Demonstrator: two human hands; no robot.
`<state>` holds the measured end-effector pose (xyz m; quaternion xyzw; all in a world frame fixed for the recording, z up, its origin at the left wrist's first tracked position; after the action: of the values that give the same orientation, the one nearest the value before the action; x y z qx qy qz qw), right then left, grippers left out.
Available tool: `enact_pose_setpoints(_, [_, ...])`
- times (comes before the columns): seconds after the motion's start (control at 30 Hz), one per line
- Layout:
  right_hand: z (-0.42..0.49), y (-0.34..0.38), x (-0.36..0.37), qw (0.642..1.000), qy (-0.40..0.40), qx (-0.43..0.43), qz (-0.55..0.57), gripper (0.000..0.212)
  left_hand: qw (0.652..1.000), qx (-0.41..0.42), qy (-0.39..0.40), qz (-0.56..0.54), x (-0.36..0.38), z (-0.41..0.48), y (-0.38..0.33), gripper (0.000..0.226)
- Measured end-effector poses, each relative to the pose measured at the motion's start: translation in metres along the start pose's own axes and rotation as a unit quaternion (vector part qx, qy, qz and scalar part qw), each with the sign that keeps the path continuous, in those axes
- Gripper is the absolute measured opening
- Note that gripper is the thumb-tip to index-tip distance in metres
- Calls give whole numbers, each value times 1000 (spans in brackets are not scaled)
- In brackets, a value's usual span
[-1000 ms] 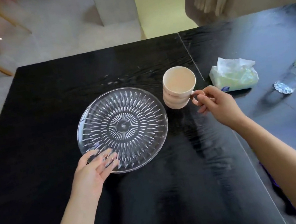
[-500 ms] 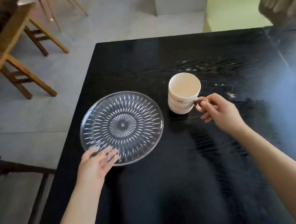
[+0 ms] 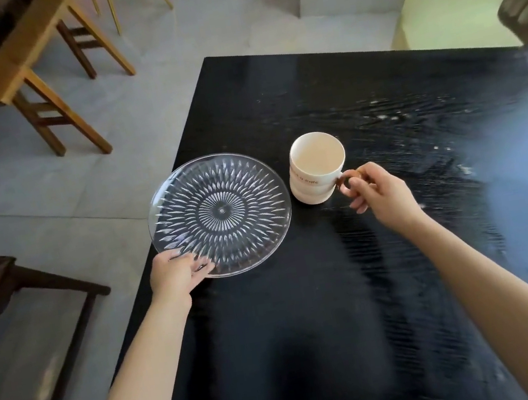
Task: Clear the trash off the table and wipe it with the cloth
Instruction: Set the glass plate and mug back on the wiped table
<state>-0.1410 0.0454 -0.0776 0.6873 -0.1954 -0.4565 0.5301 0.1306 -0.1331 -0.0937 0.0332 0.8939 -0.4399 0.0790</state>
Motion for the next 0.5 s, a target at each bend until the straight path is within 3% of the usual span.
enact_pose_setpoints(0.2, [-7,-5,-7,999,29,-9,-30,9,980,52,-3,190,-7,10,3,12])
enact_pose_setpoints(0.37, [-38,-6,-20,997,64,-21,-25,22,975,78,-29,205,-5,9,6,53])
enact_pose_setpoints(0.5, [-58,-5,-25,995,87,-27,-30,26,965,102,-26,242,-5,5,5,60])
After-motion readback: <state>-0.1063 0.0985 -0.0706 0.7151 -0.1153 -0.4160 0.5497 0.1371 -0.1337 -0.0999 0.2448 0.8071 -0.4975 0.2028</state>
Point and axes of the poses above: each hand's wrist, its own z-axis towards the middle knuckle, its own x-axis out of the palm, y = z × x, the point moved 2 cm from there along z, towards the middle knuckle, and after that the axes turned 11 degrees about -y, right-handed, at the moved point
